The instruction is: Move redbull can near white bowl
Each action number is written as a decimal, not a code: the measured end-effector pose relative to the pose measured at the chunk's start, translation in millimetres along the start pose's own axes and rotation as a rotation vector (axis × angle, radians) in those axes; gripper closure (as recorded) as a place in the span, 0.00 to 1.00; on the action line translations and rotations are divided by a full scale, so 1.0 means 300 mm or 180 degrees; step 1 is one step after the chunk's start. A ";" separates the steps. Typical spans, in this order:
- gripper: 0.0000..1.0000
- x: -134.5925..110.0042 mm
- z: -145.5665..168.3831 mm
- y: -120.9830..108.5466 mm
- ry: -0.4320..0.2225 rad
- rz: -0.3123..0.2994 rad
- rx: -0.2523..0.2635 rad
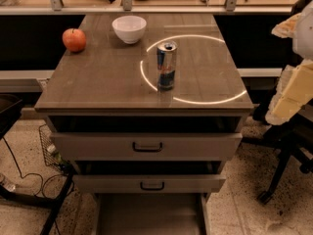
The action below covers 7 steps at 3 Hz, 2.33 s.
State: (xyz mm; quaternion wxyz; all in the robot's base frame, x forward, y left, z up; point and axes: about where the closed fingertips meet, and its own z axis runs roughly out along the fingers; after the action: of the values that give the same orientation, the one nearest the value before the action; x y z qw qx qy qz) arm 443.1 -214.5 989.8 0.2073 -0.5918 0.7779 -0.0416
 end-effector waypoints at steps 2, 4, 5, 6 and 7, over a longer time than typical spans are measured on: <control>0.00 0.024 0.069 -0.171 -0.1179 0.0342 0.0463; 0.00 -0.134 0.181 -0.323 -0.2627 0.0536 0.0415; 0.00 -0.134 0.181 -0.323 -0.2627 0.0535 0.0415; 0.00 -0.212 0.257 -0.327 -0.2754 0.0508 0.0216; 0.00 -0.325 0.384 -0.320 -0.2932 0.0481 -0.0073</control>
Offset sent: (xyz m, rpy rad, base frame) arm 0.1119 -0.0122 0.0223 0.8368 -0.4509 0.0377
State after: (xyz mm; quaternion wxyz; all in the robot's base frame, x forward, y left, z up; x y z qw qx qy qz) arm 593.4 -130.6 941.3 0.5270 -0.4925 0.6462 0.2493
